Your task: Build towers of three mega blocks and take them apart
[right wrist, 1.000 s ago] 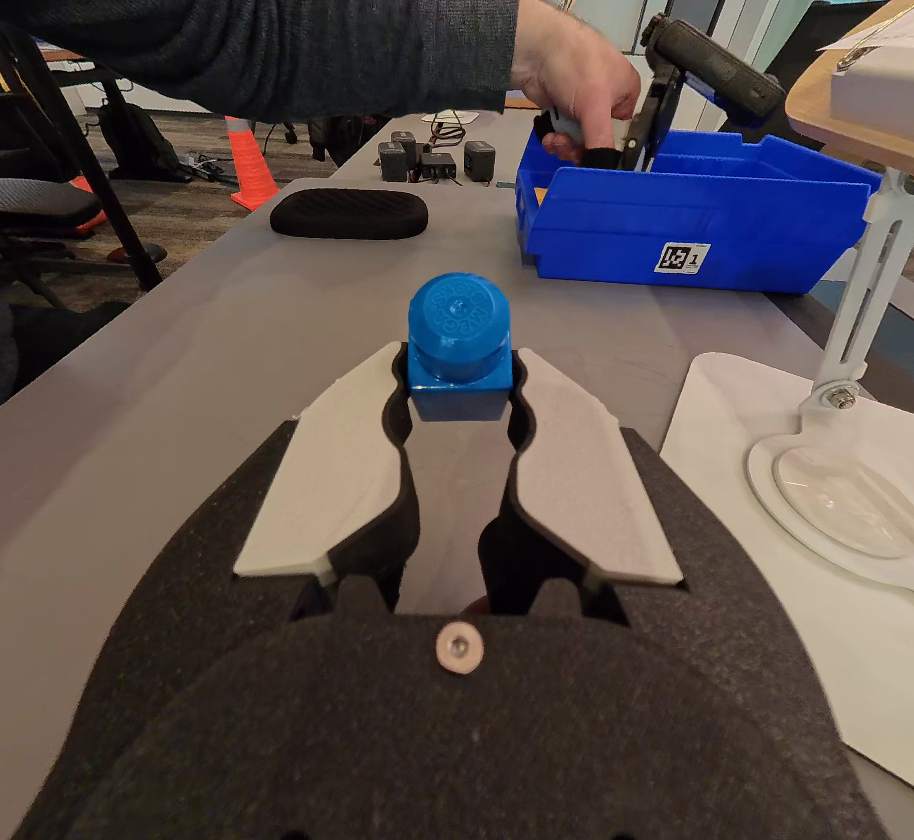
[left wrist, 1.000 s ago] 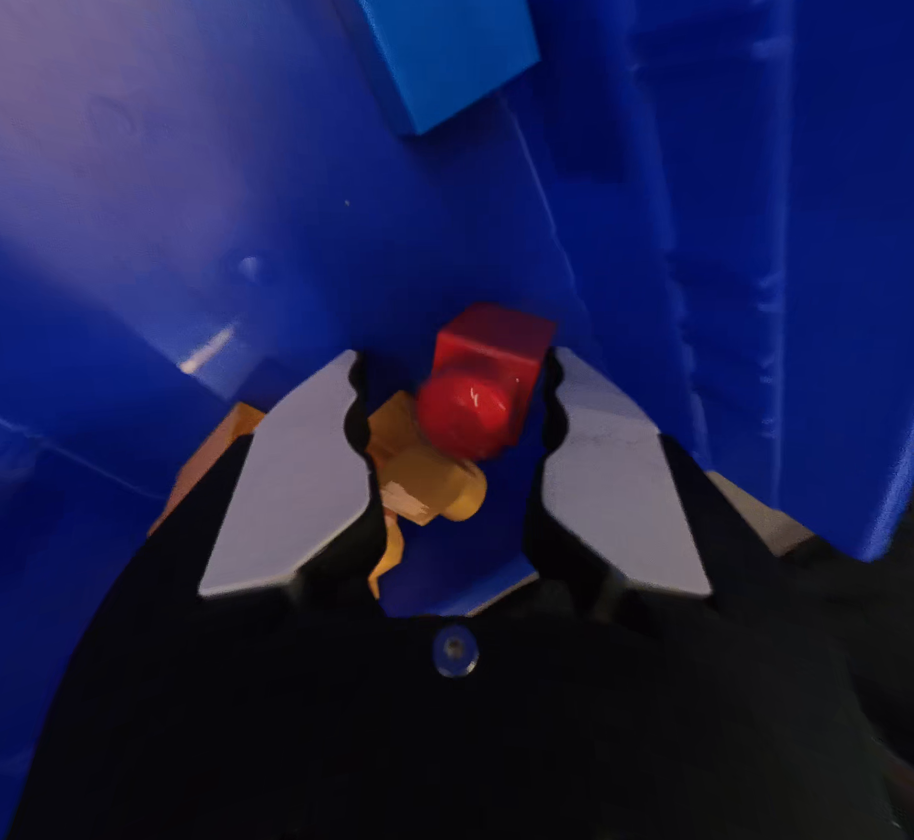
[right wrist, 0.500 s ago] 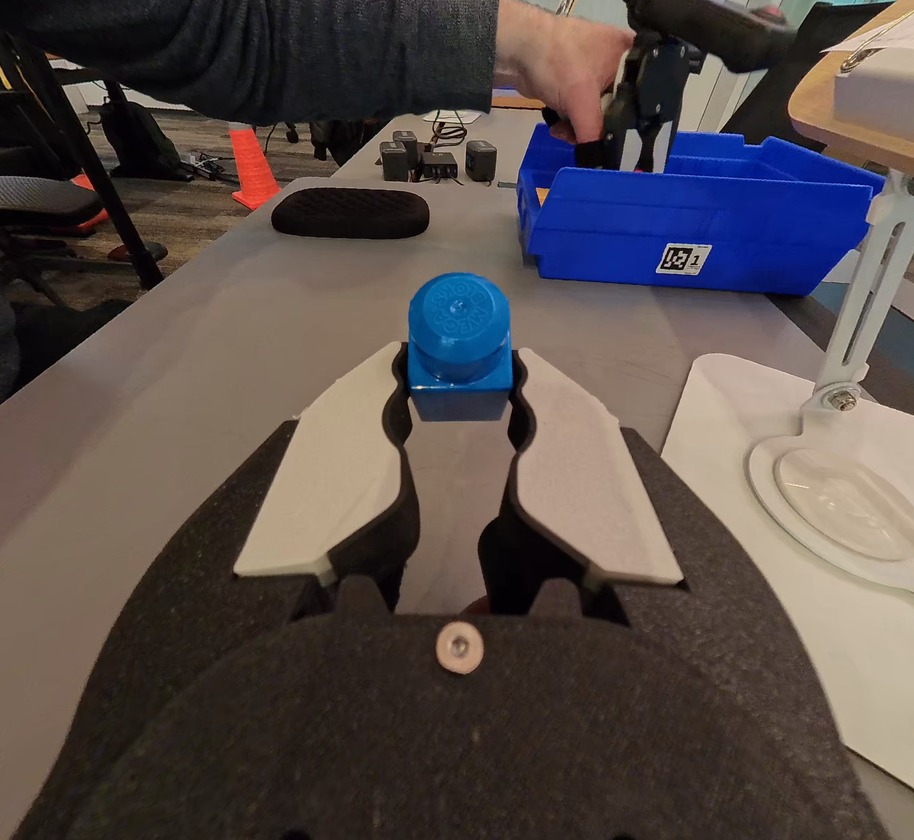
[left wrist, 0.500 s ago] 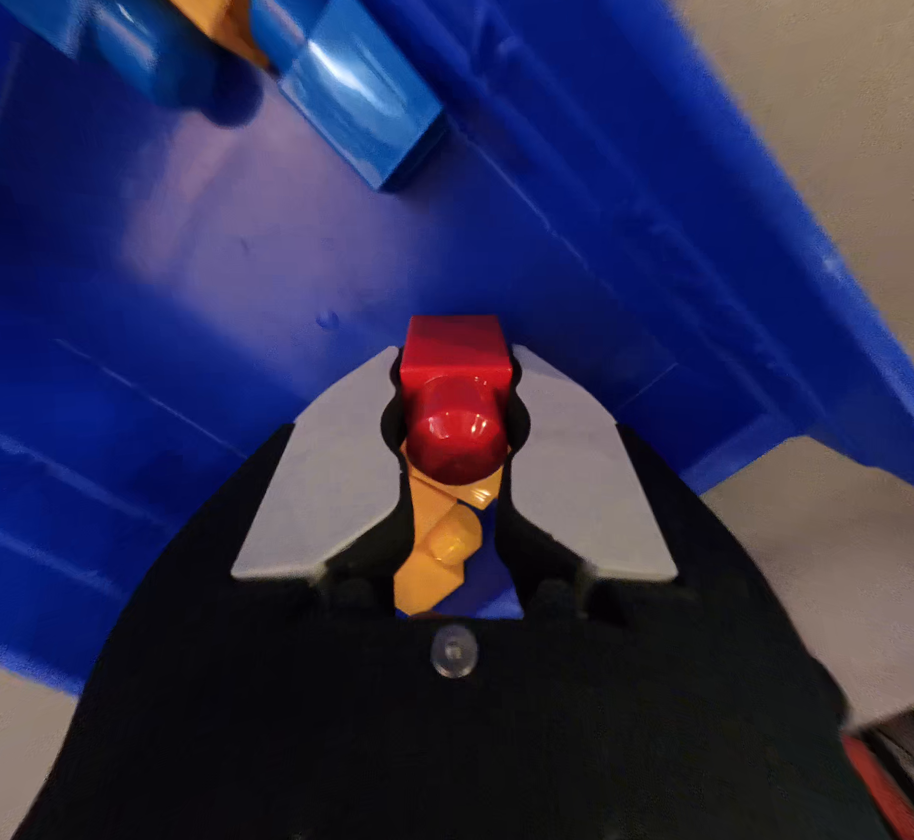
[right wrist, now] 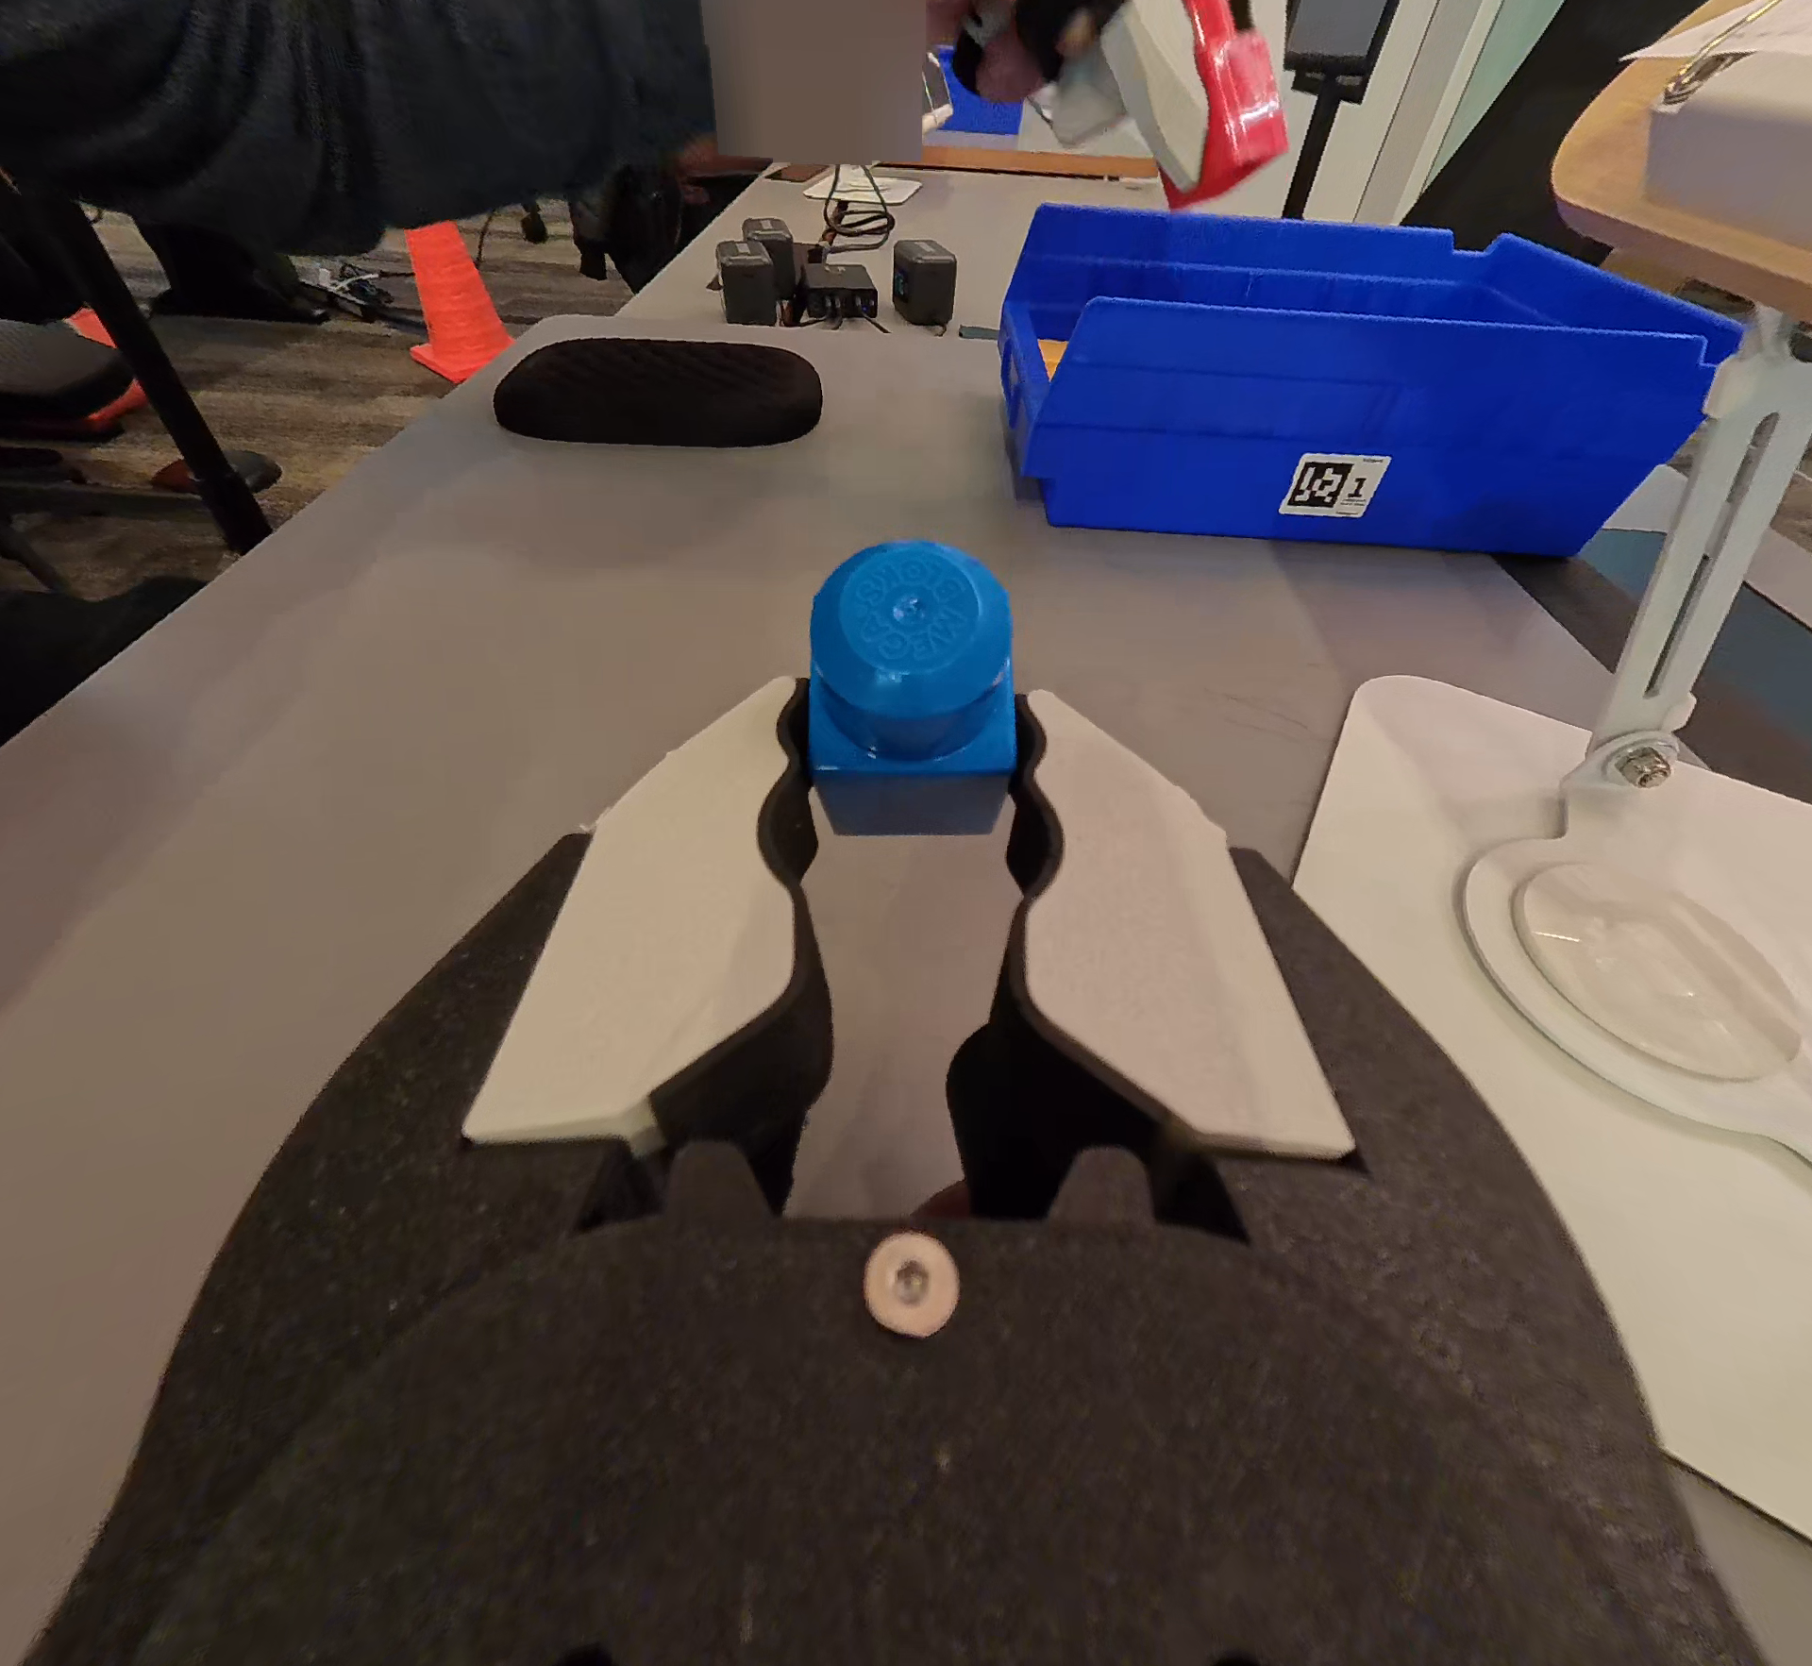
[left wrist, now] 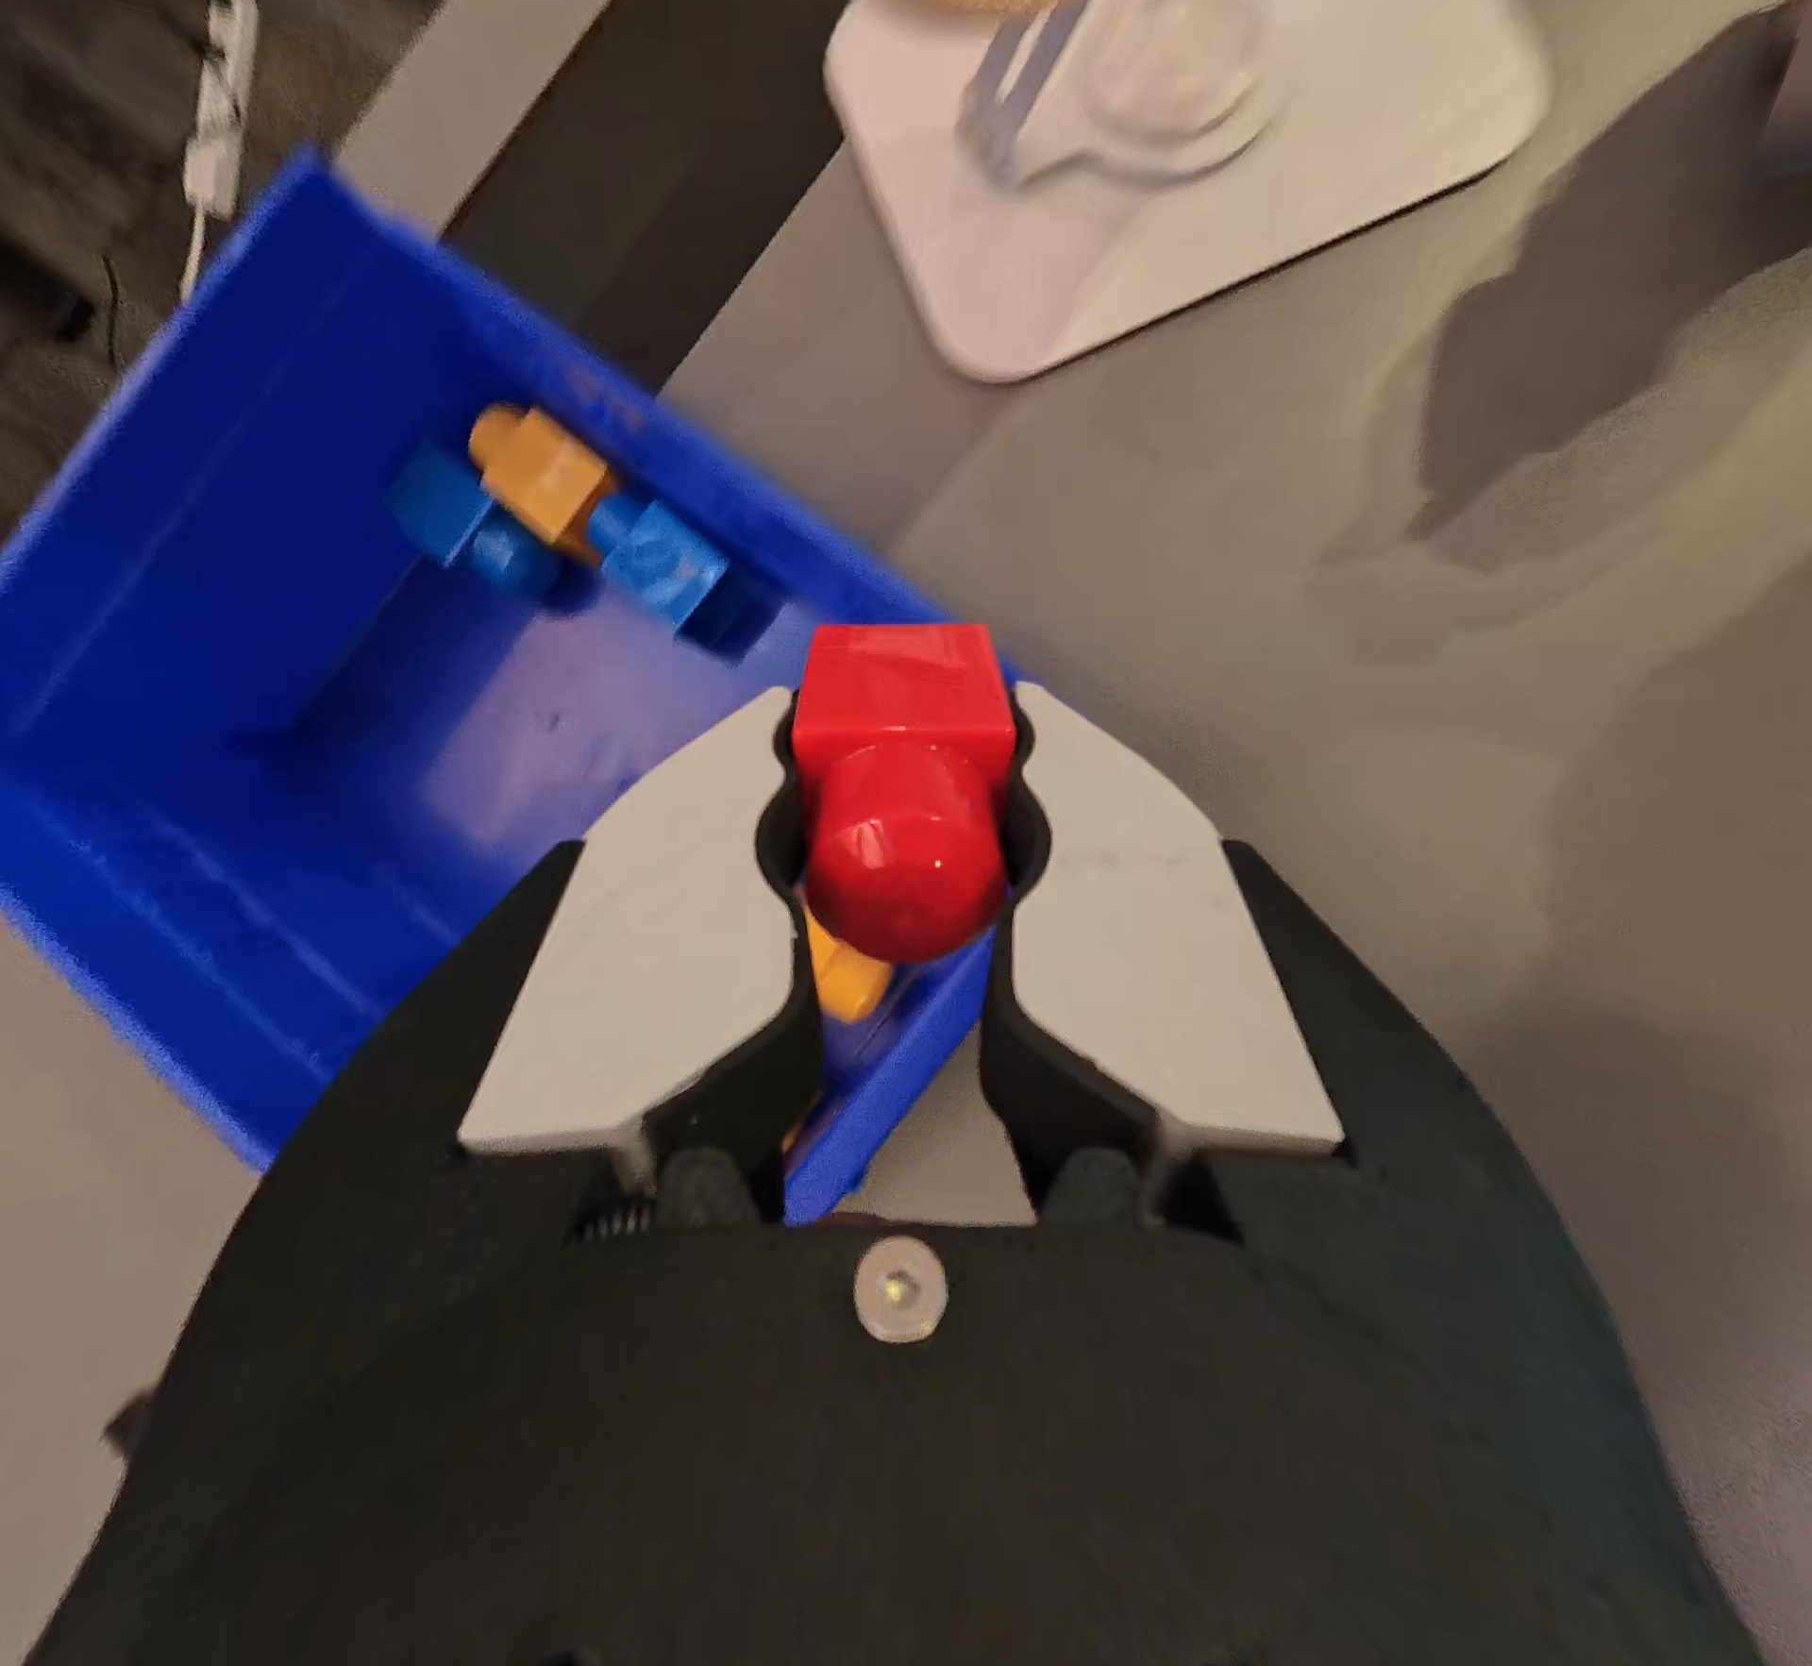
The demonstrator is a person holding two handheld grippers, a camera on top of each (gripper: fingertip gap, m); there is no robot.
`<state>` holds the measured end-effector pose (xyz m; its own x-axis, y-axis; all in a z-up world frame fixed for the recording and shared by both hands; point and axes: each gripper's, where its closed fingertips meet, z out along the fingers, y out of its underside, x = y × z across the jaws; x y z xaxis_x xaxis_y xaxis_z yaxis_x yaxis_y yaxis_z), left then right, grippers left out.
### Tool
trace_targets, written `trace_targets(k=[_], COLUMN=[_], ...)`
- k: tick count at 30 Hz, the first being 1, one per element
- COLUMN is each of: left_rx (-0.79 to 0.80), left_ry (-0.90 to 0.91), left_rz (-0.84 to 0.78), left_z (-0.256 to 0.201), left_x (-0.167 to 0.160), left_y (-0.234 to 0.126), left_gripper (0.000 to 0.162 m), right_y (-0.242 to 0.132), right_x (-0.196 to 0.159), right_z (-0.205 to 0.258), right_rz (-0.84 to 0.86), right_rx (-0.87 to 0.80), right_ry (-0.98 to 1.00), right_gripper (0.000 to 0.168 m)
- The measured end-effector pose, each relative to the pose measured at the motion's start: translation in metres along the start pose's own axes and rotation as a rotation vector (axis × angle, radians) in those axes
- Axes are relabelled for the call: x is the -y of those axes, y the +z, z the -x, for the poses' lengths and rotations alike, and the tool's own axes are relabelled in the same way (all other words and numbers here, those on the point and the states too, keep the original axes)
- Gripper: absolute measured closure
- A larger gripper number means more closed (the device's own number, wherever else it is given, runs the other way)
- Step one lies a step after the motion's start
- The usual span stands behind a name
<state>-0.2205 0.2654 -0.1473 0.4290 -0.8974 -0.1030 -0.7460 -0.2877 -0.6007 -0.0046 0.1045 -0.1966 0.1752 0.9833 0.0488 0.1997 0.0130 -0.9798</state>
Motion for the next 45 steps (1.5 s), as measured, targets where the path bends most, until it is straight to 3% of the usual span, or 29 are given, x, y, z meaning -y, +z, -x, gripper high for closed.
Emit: trace_targets(k=[7,16,25,38,45], left_rx=[-0.203,-0.347,-0.316,-0.307,-0.304], left_ry=[0.158,0.360,0.483,0.536,0.527], left_rz=[-0.026,0.104,0.259,0.472,0.470], left_z=[-0.122,-0.229,-0.244,-0.242,-0.238], left_x=[0.068,0.117,0.105,0.077,0.074], left_y=[-0.006,0.045,0.089,0.102,0.102], left_gripper=[0.127,0.127,0.127,0.126,0.127], right_y=[0.007,0.017,0.018,0.018,0.015], right_x=[-0.010,-0.030,-0.033,-0.036,-0.031], right_z=[-0.002,0.000,0.003,0.003,0.002], right_rz=[0.082,0.235,0.261,0.280,0.244], right_rx=[-0.025,-0.026,-0.013,-0.018,-0.020], right_ry=[0.012,0.038,0.040,0.044,0.054], right_gripper=[0.132,0.132,0.132,0.132,0.132])
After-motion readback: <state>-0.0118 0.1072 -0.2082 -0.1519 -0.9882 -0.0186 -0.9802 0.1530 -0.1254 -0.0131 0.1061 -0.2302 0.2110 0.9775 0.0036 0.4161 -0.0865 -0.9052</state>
